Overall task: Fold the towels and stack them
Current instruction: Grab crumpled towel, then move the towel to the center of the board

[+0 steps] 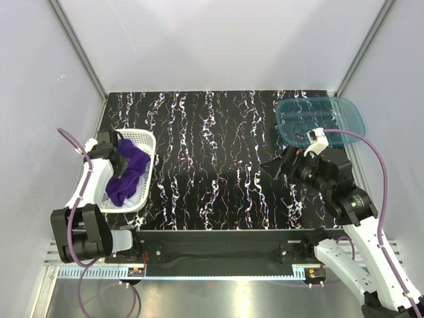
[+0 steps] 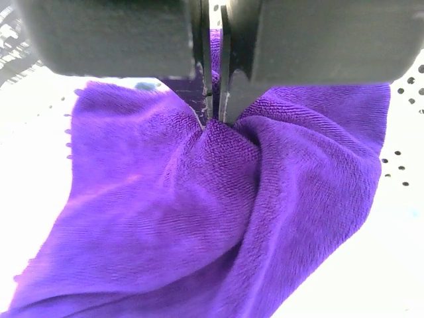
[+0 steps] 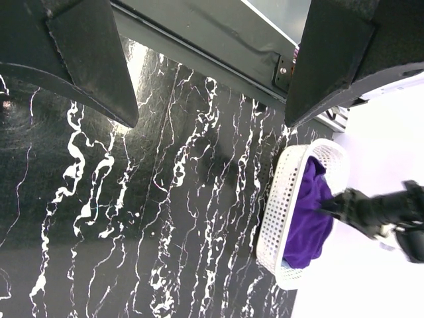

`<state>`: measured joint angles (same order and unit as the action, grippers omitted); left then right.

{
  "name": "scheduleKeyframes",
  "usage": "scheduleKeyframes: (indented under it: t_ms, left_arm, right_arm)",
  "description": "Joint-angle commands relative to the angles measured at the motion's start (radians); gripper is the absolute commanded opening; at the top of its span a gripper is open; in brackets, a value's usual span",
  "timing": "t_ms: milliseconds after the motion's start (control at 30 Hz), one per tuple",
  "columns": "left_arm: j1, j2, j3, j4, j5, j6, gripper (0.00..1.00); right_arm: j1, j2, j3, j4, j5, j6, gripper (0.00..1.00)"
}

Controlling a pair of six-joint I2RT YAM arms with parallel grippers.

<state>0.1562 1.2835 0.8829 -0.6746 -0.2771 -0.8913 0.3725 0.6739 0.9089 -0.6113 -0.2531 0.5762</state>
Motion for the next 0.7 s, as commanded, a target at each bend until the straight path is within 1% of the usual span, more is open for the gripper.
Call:
scheduleKeyframes:
  t_ms: [0,67,100,167,200,233,333,367,400,433,467,500,567,600,633,667]
  left_arm:
    - [-0.001,-0.061,0.125,0.030,0.019,0.073,0.00]
    - [-0.009,-0.110,0.187,0.036,0.027,0.109,0.00]
    - [-0.026,-0.125,0.215,0.037,0.024,0.148,0.00]
    - [-0.052,-0.157,0.269,0.021,0.004,0.179,0.00]
    - [-0.084,-0.165,0.328,0.015,0.000,0.208,0.00]
    - [-0.096,-0.174,0.355,0.003,0.003,0.219,0.00]
    - [-0.148,-0.179,0.453,-0.016,0.038,0.238,0.00]
    - [-0.152,-0.181,0.474,-0.016,0.080,0.239,0.00]
    - [-0.199,-0.182,0.491,-0.007,0.114,0.244,0.00]
    - [-0.223,-0.188,0.513,0.044,0.159,0.249,0.00]
    - [-0.254,-0.190,0.521,0.075,0.247,0.250,0.00]
    - [-0.335,-0.188,0.531,0.101,0.283,0.249,0.00]
    - [-0.438,-0.158,0.559,0.164,0.393,0.253,0.00]
    - [-0.530,-0.144,0.559,0.206,0.433,0.252,0.00]
    - [-0.573,-0.126,0.530,0.236,0.506,0.246,0.00]
    - [-0.663,-0.119,0.506,0.269,0.530,0.232,0.00]
  right_arm:
    - [0.000,0.018,0.036,0.016,-0.006,0.001,1.00]
    - [0.000,0.026,0.036,0.021,-0.006,0.005,1.00]
    - [0.000,0.029,0.038,0.022,-0.005,0.005,1.00]
    - [0.000,0.033,0.050,0.021,-0.003,-0.004,1.00]
    - [0.000,0.035,0.057,0.021,0.000,-0.006,1.00]
    - [0.000,0.036,0.071,0.015,0.003,-0.009,1.00]
    - [0.000,0.036,0.097,0.002,0.026,-0.013,1.00]
    - [0.000,0.038,0.102,0.001,0.031,-0.016,1.00]
    - [0.000,0.036,0.108,-0.001,0.035,-0.019,1.00]
    - [0.000,0.038,0.119,-0.002,0.040,-0.021,1.00]
    - [0.000,0.039,0.126,-0.013,0.051,-0.022,1.00]
    - [0.000,0.042,0.134,-0.022,0.087,-0.022,1.00]
    - [0.000,0.056,0.163,-0.059,0.138,-0.016,1.00]
    - [0.000,0.061,0.172,-0.073,0.179,-0.018,1.00]
    - [0.000,0.072,0.183,-0.096,0.192,-0.019,1.00]
    - [0.002,0.075,0.186,-0.106,0.202,-0.022,1.00]
